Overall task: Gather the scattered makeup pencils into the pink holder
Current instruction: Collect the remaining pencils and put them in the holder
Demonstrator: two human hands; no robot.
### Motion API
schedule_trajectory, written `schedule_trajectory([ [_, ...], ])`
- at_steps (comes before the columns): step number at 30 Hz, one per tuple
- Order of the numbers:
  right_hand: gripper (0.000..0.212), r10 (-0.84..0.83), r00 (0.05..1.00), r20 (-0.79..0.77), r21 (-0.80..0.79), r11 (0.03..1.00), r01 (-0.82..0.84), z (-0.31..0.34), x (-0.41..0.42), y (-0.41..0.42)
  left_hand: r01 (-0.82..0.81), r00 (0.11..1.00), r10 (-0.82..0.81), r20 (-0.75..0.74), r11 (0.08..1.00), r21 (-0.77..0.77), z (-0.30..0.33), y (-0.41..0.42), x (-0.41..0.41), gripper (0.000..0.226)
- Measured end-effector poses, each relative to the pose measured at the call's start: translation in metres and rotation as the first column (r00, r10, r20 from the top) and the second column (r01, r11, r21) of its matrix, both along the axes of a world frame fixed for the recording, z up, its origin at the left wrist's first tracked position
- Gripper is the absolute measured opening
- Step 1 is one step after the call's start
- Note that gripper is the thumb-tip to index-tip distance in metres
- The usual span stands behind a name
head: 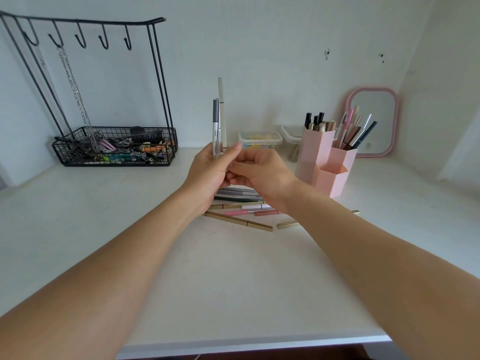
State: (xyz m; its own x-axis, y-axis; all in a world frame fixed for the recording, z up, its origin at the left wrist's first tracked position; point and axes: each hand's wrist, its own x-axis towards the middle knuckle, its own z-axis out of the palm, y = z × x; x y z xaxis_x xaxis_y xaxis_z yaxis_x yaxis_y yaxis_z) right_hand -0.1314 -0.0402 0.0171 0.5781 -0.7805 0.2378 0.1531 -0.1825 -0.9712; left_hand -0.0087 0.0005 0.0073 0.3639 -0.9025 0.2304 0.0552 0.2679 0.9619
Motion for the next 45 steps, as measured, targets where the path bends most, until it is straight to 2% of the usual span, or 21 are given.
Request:
schedule_trajectory([
  [3, 0.012, -0.033, 0.998, -0.048, -0.023, 0.999, 0.032, -0.003, 0.002, 0.001, -0.028, 0.997, 0.028, 0.065, 1.0, -0.01, -0.002, 0.0, -0.001, 0.02],
  [6, 0.007, -0.074, 0.981, -0.18, -0.103, 0.993, 0.056, -0.004, 0.001, 0.002, -0.075, 0.959, 0.073, 0.274, 0.997, -0.003, -0.006, -0.001, 0.002, 0.028],
  [8, 0.006, -0.105, 0.957, -0.27, -0.157, 0.985, 0.064, -0.004, 0.0, 0.003, -0.107, 0.94, 0.094, 0.327, 0.994, 0.024, -0.007, -0.002, 0.002, 0.031],
  [10, 0.006, -0.196, 0.936, -0.292, -0.213, 0.968, 0.136, 0.0, -0.001, -0.002, -0.122, 0.956, 0.107, 0.272, 0.992, 0.038, -0.005, -0.002, 0.003, 0.032],
  [13, 0.003, -0.411, 0.877, -0.248, -0.342, 0.884, 0.318, 0.008, -0.011, -0.022, -0.161, 0.983, 0.157, 0.094, 0.986, 0.035, 0.004, -0.001, 0.012, 0.027],
  [15, 0.004, -0.491, 0.823, -0.287, -0.441, 0.83, 0.341, 0.01, -0.02, -0.034, -0.182, 0.983, 0.18, 0.028, 0.982, 0.043, 0.006, -0.002, 0.02, 0.022],
  [21, 0.019, -0.464, 0.677, -0.571, -0.606, 0.795, 0.034, 0.006, -0.031, -0.043, -0.206, 0.975, 0.214, -0.064, 0.973, 0.109, 0.007, -0.001, 0.026, 0.019],
  [27, 0.013, -0.385, 0.669, -0.636, -0.588, 0.803, -0.097, 0.002, -0.025, -0.033, -0.19, 0.969, 0.212, -0.13, 0.969, 0.159, 0.012, 0.003, 0.025, 0.034],
  [32, 0.013, -0.362, 0.64, -0.677, -0.577, 0.801, -0.157, 0.003, -0.027, -0.031, -0.187, 0.973, 0.209, -0.097, 0.962, 0.199, 0.009, 0.002, 0.026, 0.042],
  [38, 0.02, -0.343, 0.558, -0.756, -0.537, 0.812, -0.228, 0.004, -0.028, -0.033, -0.15, 0.98, 0.173, -0.098, 0.966, 0.209, 0.005, 0.0, 0.021, 0.037],
  [40, 0.025, -0.369, 0.533, -0.762, -0.539, 0.816, -0.207, 0.007, -0.029, -0.034, -0.138, 0.981, 0.161, -0.106, 0.971, 0.195, 0.004, -0.001, 0.02, 0.034],
  [42, 0.026, -0.372, 0.564, -0.737, -0.505, 0.858, -0.095, 0.012, -0.031, -0.036, -0.143, 0.982, 0.162, -0.093, 0.973, 0.183, 0.004, -0.001, 0.022, 0.032],
  [43, 0.023, -0.332, 0.632, -0.7, -0.436, 0.9, -0.01, 0.014, -0.032, -0.036, -0.147, 0.982, 0.165, -0.093, 0.972, 0.181, 0.004, -0.001, 0.023, 0.031],
  [45, 0.018, -0.166, 0.834, -0.526, -0.149, 0.984, 0.102, 0.019, -0.032, -0.03, -0.14, 0.98, 0.162, -0.115, 0.973, 0.181, 0.005, 0.0, 0.023, 0.031],
])
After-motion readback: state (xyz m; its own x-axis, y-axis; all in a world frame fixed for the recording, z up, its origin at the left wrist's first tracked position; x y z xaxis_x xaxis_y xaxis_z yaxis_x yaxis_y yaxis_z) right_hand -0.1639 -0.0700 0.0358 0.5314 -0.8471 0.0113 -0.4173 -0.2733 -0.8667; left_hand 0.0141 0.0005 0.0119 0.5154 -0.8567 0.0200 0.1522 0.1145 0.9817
